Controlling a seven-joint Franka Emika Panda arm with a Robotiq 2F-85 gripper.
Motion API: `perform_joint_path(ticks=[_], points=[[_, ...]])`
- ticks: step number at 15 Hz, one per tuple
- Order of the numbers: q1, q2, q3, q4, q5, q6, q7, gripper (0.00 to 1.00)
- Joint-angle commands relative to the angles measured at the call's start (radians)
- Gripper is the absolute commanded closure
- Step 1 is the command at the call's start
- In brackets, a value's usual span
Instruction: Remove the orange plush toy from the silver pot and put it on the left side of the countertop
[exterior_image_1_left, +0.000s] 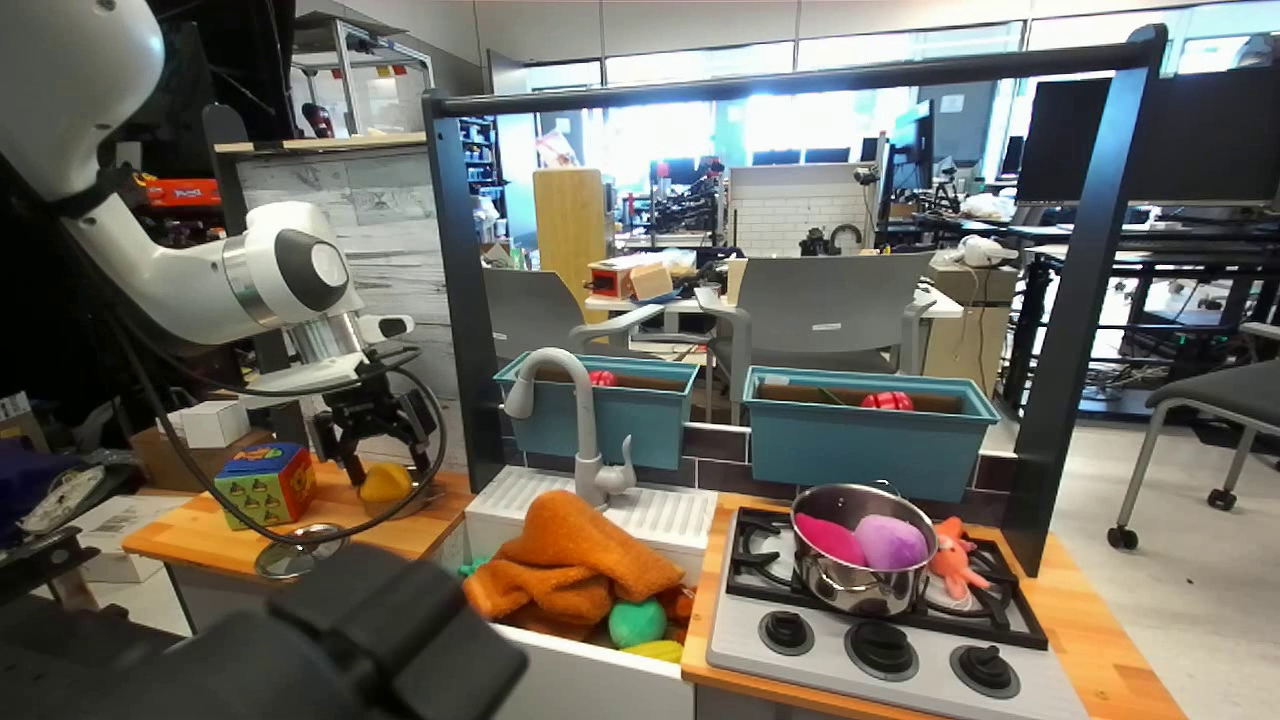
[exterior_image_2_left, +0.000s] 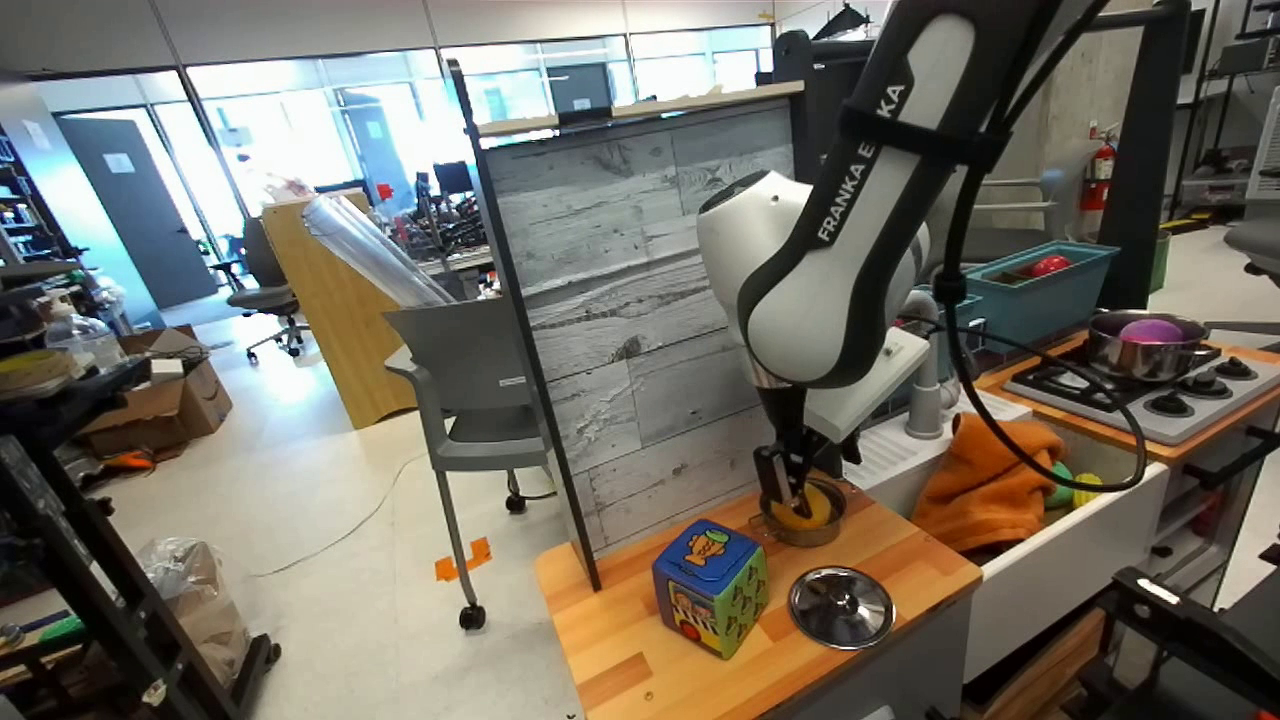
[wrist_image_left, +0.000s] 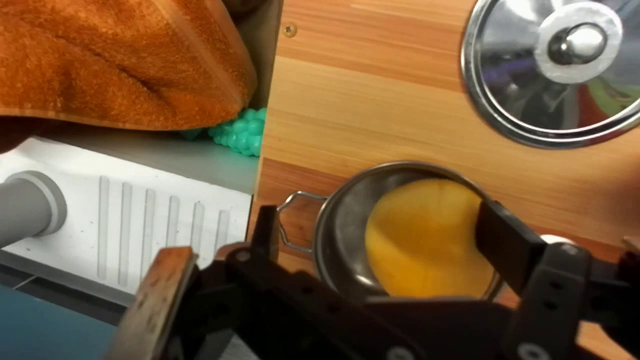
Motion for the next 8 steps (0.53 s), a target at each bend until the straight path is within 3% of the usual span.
perform_joint_path(ticks=[1, 2, 3, 4, 5, 6, 8], points=[[0.006, -0.01, 0.017, -0.019, 0.001, 0.009, -0.031, 0.0], [0.003, -0.013, 0.025, -0.021, 0.005, 0.014, -0.036, 0.0], [-0.001, -0.015, 0.033, -0.021, 0.01, 0.011, -0.042, 0.09], [-0.003, -0.015, 0.037, -0.018, 0.012, 0.008, -0.048, 0.26], [-0.003, -0.016, 0.039, -0.017, 0.011, 0.007, -0.052, 0.14], [-0.006, -0.017, 0.043, -0.012, 0.013, 0.01, -0.058, 0.07], [-0.011, -0.014, 0.048, 0.003, 0.016, -0.001, -0.07, 0.01]])
